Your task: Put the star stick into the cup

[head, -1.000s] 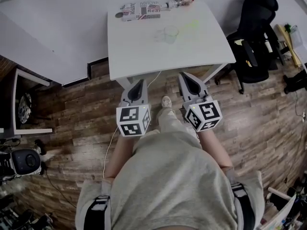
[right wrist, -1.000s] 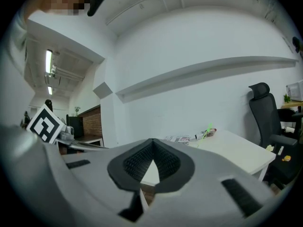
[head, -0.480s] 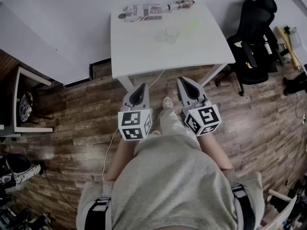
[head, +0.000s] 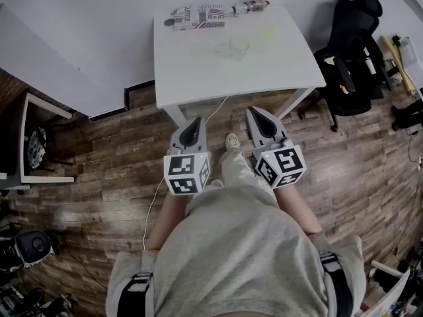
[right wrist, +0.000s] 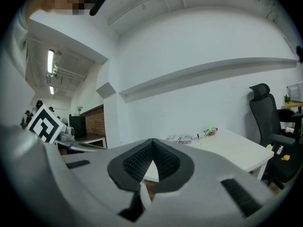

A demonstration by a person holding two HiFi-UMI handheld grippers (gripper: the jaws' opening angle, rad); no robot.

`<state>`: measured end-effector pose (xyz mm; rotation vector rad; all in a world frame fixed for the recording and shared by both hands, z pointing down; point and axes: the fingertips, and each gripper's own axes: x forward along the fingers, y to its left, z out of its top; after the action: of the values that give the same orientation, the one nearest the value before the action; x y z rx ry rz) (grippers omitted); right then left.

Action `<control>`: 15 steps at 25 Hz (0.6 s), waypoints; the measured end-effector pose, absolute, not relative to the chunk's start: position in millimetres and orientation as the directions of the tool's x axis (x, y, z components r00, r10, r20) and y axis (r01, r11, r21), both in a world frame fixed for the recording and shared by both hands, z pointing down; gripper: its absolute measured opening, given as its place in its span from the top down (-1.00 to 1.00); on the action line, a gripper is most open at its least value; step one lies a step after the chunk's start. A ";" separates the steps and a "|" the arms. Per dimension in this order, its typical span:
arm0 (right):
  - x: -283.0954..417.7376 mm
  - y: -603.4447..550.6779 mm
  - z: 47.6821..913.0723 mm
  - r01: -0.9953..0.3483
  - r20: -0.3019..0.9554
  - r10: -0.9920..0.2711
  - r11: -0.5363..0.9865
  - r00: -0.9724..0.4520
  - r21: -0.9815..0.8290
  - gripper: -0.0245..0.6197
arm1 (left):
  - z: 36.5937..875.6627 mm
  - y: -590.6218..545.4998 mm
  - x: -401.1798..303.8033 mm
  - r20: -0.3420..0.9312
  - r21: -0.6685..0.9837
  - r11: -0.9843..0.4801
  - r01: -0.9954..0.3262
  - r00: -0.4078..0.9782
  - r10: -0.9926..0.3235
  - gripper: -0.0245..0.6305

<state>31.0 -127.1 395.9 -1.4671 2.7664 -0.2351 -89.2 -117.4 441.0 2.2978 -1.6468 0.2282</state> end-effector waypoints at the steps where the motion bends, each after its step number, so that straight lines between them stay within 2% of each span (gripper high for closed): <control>1: 30.7 -127.1 396.2 -0.823 0.069 -0.823 0.552 -0.564 -0.131 0.94 | 441.6 -117.4 -89.6 0.303 0.151 -0.296 -0.943 0.329 -0.894 0.90; 15: 32.7 -131.3 398.6 -0.829 0.068 -0.829 0.542 -0.554 -0.138 0.94 | 442.9 -123.3 -86.6 0.309 0.148 -0.309 -0.940 0.340 -0.888 0.90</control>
<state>32.7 -131.3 398.6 -1.4805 2.7545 -0.2422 -86.6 -123.3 442.9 2.3085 -1.6300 0.2433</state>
